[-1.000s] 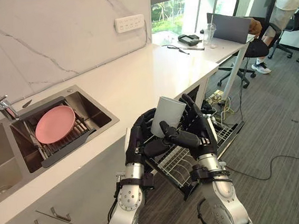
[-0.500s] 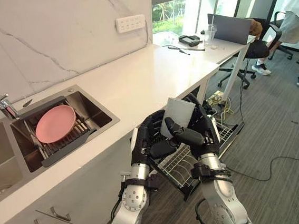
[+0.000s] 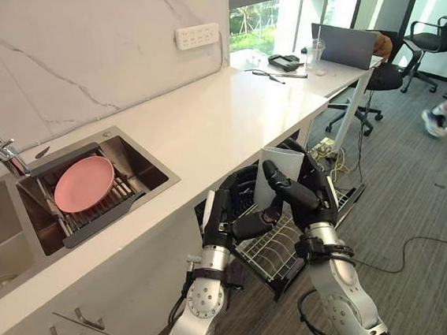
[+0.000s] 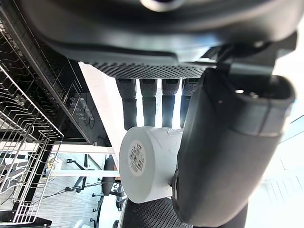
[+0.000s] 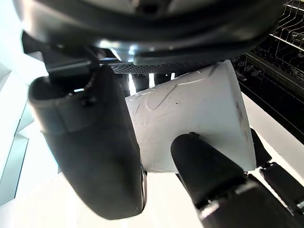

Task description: Walk over to the sink, pick up the cup, carry it to the dishwasher, place the cup inside the dishwasher, then close the dishwasher door

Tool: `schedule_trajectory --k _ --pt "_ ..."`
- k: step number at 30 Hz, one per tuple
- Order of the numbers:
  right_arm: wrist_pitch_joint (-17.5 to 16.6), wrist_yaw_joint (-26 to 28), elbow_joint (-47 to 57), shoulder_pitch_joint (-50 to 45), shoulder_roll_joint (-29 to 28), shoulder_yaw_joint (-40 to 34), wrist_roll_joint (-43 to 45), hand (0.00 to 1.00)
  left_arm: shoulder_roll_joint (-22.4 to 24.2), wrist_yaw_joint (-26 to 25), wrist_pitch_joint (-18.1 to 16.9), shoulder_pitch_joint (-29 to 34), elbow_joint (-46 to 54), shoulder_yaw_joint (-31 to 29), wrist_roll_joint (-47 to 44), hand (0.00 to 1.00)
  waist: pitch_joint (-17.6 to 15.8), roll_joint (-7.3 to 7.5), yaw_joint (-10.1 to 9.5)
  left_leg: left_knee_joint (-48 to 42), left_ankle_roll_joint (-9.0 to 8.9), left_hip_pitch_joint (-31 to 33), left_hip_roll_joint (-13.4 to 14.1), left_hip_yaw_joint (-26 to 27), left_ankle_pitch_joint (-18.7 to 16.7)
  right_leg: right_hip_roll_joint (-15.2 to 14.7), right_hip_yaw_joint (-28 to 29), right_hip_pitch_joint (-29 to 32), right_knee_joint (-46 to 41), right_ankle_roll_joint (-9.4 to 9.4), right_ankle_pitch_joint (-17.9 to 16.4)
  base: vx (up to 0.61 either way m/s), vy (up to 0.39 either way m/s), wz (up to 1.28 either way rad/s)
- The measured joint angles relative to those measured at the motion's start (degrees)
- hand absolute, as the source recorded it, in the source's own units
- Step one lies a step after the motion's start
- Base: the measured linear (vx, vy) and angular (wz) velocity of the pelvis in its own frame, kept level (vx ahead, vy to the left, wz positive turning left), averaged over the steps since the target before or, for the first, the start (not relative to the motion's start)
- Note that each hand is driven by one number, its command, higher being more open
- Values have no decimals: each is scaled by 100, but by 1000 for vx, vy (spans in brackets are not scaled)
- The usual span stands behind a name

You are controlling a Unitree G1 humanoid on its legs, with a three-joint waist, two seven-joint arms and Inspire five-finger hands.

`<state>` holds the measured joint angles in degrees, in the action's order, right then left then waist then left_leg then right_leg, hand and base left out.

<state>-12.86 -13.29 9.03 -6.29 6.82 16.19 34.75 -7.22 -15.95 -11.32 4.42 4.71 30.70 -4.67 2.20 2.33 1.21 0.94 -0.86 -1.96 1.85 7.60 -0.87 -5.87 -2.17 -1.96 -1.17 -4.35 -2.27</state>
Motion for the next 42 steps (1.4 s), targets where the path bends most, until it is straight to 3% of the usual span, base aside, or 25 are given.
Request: schedule_trajectory --k 4,5,15,21,31,42 --pt "-1 32 -1 0 0 -18 7 30 -1 0 0 -2 1 0 -2 30 0 0 0 14 1 4 -5 -22 18 -4 -24 1 -5 0 0 0 0 2" --pt "-1 38 -1 0 0 -23 7 30 -1 0 0 -4 0 0 -2 90 0 0 0 19 1 3 -5 -24 22 -4 -26 2 -7 0 0 0 0 0" --pt "44 288 -21 28 -233 -240 -23 30 121 276 -1 -7 45 66 8 90 -1 1 -5 87 2 -28 -6 -25 56 -1 -31 5 -10 0 0 0 0 0" --pt "45 342 -20 92 -489 -527 -332 30 177 420 -9 81 503 -266 2 90 -5 8 -15 116 4 -66 -6 -22 60 0 -32 -22 -8 0 0 0 0 0" --pt "44 335 -13 92 -619 -1155 -517 30 192 605 -32 527 593 -914 -904 90 -23 24 -12 284 -1 -153 -7 -27 130 8 -47 -49 20 -2 -1 0 0 0" --pt "108 406 -11 -83 -672 -1591 -822 30 189 1277 125 966 -545 -974 -1232 90 -193 17 -10 295 -2 -153 -5 -27 129 8 -49 -44 26 -8 -5 0 0 0"
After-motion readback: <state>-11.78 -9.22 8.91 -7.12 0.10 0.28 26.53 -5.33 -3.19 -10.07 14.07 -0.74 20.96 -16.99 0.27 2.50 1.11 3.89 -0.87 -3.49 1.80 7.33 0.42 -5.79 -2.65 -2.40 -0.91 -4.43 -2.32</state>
